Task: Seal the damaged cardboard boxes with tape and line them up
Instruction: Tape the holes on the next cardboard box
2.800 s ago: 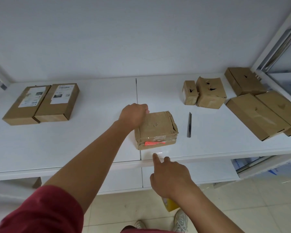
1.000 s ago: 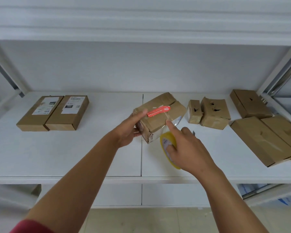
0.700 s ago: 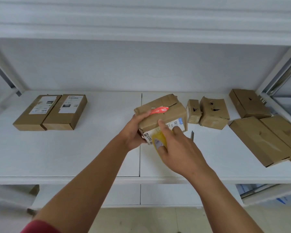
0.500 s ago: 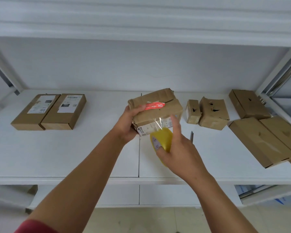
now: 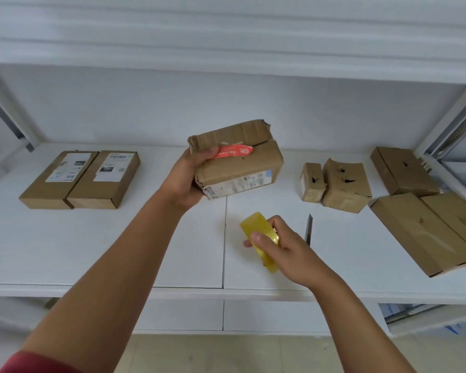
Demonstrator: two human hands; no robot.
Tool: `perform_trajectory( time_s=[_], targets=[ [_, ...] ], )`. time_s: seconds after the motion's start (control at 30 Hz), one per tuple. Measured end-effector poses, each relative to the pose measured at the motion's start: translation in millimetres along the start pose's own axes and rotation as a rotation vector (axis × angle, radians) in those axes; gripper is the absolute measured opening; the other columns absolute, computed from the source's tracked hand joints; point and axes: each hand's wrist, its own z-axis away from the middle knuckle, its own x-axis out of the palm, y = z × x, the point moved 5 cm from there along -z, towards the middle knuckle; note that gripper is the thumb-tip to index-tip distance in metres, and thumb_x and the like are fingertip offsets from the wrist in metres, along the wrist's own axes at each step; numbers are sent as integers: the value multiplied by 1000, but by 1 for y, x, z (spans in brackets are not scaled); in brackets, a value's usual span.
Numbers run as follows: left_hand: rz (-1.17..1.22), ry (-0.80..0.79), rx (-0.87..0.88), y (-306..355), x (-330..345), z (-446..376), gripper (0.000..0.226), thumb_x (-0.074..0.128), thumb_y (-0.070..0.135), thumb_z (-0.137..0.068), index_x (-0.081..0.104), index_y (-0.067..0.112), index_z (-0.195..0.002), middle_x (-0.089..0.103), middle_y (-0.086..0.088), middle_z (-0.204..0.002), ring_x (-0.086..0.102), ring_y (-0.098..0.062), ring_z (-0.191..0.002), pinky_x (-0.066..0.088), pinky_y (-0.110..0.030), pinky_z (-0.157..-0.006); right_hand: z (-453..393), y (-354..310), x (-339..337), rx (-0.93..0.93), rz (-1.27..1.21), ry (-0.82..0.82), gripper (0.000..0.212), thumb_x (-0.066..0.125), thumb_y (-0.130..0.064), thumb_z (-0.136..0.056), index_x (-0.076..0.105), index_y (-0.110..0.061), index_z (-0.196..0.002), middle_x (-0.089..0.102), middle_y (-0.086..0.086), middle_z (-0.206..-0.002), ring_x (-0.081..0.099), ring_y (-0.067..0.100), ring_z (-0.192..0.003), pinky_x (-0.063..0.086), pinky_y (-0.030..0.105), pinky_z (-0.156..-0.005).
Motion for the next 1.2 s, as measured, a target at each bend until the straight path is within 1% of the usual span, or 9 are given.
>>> perform_trajectory(
  time_s=[0.1,0.17,0.27,0.43,0.57,0.73,0.93,1.13,1.2],
  targets=[
    [-23,-94,13,2,8,6,31,67,21,-87,66,11,-116,68,-13,-121,66,-28,-111,54,-36,-86,-7,14,0,147,-92,-60,39,58,-58,-90,63,-26,-110,71,-4,-109,65,16,-105,51,31,-86],
    [-27,-160,7,3,15,12,22,65,21,-89,72,16,-109,71,-9,-117,67,-25,-109,55,-33,-84,-11,15,5,174,-98,-131,39,59,-60,-87,69,-28,-108,72,-8,-106,66,7,-100,51,19,-82],
    [1,-197,10,8,18,17,22,63,23,-90,71,16,-109,67,-13,-125,64,-28,-115,53,-36,-90,-22,20,4,197,2,-57,35,58,-59,-90,72,-27,-97,72,-8,-98,67,6,-92,51,25,-83],
    [27,-156,-50,6,13,20,27,62,28,-90,69,16,-113,68,-9,-122,66,-24,-110,54,-34,-87,-35,32,7,209,-311,-59,40,60,-57,-87,68,-31,-117,72,-9,-114,68,9,-102,48,27,-86],
    [31,-203,-153,0,13,28,24,62,32,-88,73,22,-107,64,-7,-131,64,-23,-112,52,-35,-94,-40,41,20,153,-592,-232,40,60,-36,-87,52,-22,-124,72,15,-112,64,24,-117,47,32,-96],
    [1,-231,-218,-3,13,37,26,56,32,-90,76,24,-104,71,-2,-118,68,-17,-103,54,-30,-86,-45,49,10,153,-687,-284,49,62,-23,-80,53,-3,-124,69,30,-102,67,41,-103,52,39,-90],
    [5,-224,-243,-9,12,42,26,57,33,-89,76,25,-105,72,0,-115,69,-18,-100,56,-29,-80,-58,50,-9,134,-485,-93,40,65,-36,-81,60,-32,-120,73,-6,-114,72,27,-99,50,31,-86],
    [-23,-309,-253,-16,14,47,45,81,43,-71,74,23,-111,67,-1,-128,66,-18,-110,55,-32,-86,-54,56,-4,232,-715,-167,46,62,-9,-80,57,2,-125,72,14,-109,70,28,-99,56,32,-83],
    [-60,-351,-277,-18,13,51,44,84,47,-68,76,25,-105,70,1,-120,68,-17,-105,56,-32,-82,-50,54,-3,204,-893,-223,55,61,-22,-82,55,0,-132,67,19,-119,66,34,-106,53,42,-94]
  ],
)
